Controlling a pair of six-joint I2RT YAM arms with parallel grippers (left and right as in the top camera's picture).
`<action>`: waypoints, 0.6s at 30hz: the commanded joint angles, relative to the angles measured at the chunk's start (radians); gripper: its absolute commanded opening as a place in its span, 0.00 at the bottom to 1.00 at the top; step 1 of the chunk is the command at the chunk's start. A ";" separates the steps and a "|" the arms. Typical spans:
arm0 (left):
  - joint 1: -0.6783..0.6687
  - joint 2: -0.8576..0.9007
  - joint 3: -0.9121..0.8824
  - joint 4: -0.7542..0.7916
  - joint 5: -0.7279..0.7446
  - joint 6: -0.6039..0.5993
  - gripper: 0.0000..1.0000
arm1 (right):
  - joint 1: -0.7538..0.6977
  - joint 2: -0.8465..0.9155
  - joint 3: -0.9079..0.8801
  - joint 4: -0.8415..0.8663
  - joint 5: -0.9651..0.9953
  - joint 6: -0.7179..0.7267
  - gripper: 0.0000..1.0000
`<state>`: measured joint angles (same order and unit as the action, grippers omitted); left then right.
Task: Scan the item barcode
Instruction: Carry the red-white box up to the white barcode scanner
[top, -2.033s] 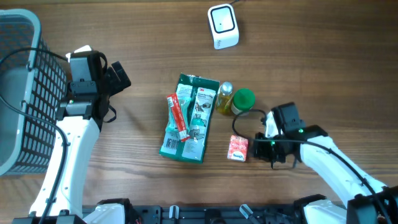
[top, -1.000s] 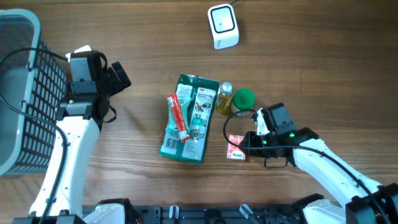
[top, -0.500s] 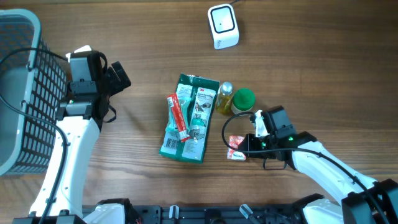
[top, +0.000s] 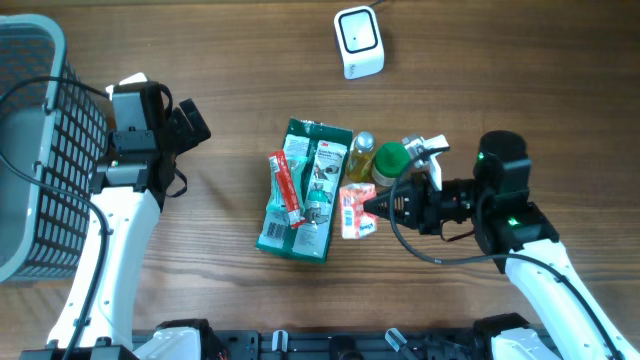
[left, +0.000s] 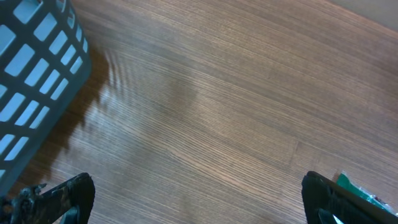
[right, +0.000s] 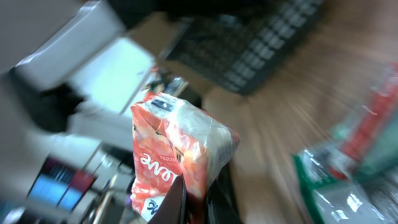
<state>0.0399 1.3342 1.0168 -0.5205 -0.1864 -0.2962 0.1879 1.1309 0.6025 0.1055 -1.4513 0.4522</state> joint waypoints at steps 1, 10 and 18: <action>0.004 -0.004 0.009 0.003 -0.010 0.013 1.00 | -0.002 -0.012 0.010 0.306 -0.172 0.336 0.04; 0.004 -0.004 0.009 0.003 -0.010 0.013 1.00 | -0.002 -0.006 0.009 1.118 -0.092 1.171 0.04; 0.004 -0.004 0.009 0.003 -0.010 0.012 1.00 | -0.002 -0.002 0.009 0.978 0.022 1.223 0.04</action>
<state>0.0399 1.3342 1.0168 -0.5205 -0.1867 -0.2962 0.1852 1.1286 0.6048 1.0794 -1.4746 1.6371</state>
